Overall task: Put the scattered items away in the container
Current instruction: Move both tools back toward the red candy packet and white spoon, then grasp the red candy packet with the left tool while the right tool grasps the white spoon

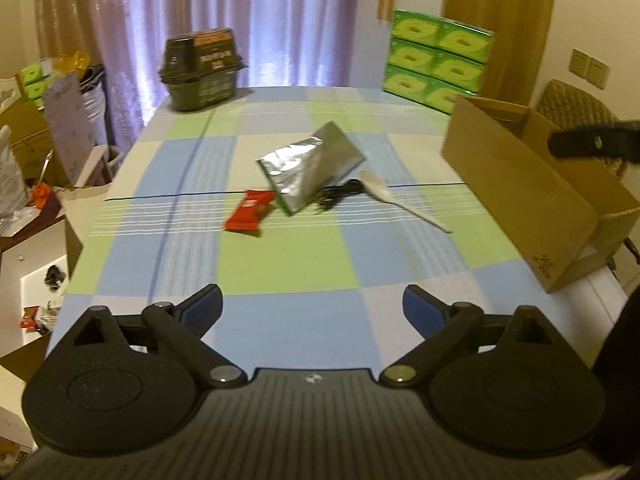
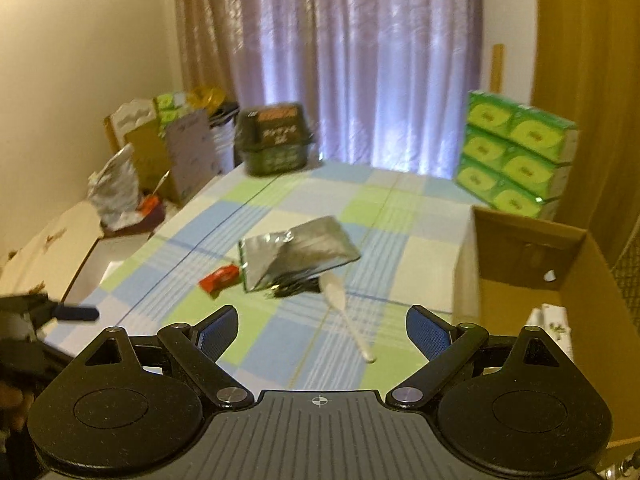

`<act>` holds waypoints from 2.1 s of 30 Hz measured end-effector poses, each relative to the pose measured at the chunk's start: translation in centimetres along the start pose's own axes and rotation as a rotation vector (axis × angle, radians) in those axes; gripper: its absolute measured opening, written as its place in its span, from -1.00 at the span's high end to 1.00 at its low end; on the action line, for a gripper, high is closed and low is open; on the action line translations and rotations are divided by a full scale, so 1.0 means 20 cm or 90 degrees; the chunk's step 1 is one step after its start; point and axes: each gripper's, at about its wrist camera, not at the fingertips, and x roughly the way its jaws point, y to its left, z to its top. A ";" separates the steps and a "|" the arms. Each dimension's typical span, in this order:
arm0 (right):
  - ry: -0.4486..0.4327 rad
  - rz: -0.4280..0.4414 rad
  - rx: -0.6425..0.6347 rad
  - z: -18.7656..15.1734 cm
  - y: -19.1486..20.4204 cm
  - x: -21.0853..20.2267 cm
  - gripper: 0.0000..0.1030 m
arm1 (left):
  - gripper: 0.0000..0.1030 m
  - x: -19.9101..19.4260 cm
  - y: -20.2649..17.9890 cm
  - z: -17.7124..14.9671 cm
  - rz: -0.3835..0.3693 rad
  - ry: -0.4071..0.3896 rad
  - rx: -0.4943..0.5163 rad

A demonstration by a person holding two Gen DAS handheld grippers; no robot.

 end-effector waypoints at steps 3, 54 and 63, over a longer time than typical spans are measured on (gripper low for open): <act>0.020 0.010 -0.011 -0.02 0.02 0.07 -0.86 | -0.97 0.02 0.05 0.01 0.009 -0.007 0.003; 0.145 0.053 -0.063 -0.02 -0.26 1.21 -0.35 | -0.45 1.02 0.35 0.23 -0.005 0.001 0.096; 0.145 0.054 -0.052 -0.01 -0.27 1.22 -0.35 | -0.26 1.07 0.36 0.23 -0.016 -0.002 0.085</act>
